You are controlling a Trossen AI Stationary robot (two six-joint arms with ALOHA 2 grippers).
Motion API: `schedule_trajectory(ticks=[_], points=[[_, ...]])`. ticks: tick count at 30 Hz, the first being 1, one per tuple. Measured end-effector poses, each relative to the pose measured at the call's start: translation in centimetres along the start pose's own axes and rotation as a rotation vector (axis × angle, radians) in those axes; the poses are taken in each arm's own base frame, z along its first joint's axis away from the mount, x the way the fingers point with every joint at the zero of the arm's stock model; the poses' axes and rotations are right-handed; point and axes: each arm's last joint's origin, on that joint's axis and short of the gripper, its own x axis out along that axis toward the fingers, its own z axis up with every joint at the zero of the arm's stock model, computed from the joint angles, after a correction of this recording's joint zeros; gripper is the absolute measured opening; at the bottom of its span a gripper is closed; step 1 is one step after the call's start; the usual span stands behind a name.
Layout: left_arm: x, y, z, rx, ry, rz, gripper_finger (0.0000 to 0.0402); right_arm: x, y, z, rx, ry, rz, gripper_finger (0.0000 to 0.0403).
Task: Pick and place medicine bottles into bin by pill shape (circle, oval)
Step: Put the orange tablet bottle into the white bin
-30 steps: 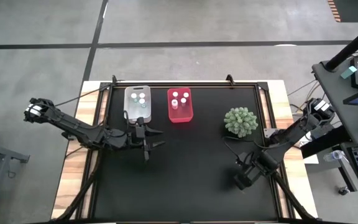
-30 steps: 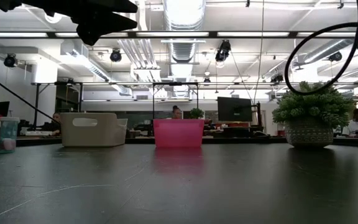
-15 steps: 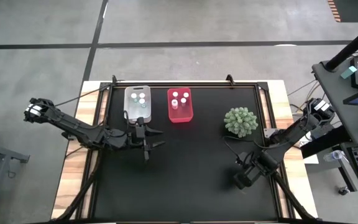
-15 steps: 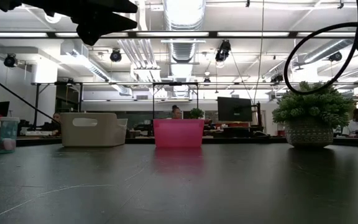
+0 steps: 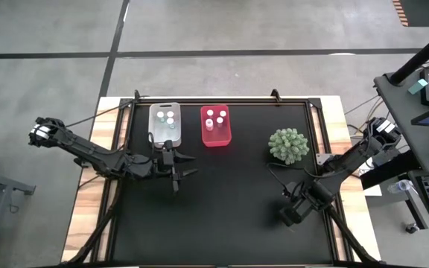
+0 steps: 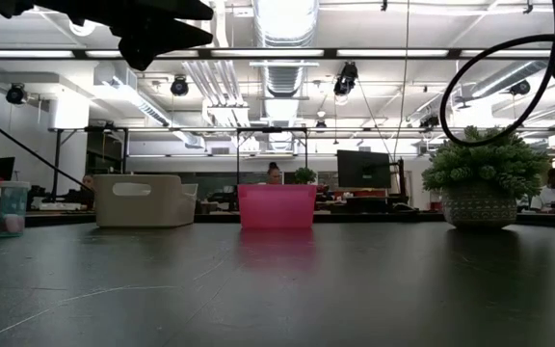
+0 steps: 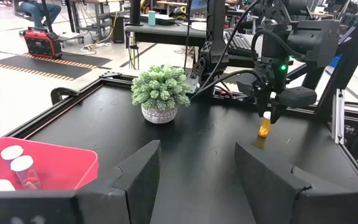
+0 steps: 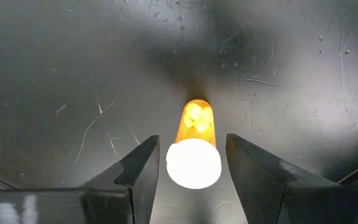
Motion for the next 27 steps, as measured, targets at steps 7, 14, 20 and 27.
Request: schedule_trajectory(ticks=[7, 14, 20, 27], points=[[0.00, 0.00, 0.00, 0.000, 0.000, 0.000, 0.0191, 0.14, -0.14, 0.06, -0.004, -0.006, -0.006, 0.0186], [0.00, 0.00, 0.00, 0.000, 0.000, 0.000, 0.0191, 0.22, -0.21, 0.07, -0.019, -0.005, -0.009, 0.0213], [0.00, 0.00, 0.00, 0.000, 0.000, 0.000, 0.0191, 0.22, -0.20, 0.05, -0.018, 0.001, -0.009, 0.0173], [0.00, 0.00, 0.00, 0.000, 0.000, 0.000, 0.0191, 0.22, -0.17, 0.04, -0.019, 0.002, -0.006, 0.0112]])
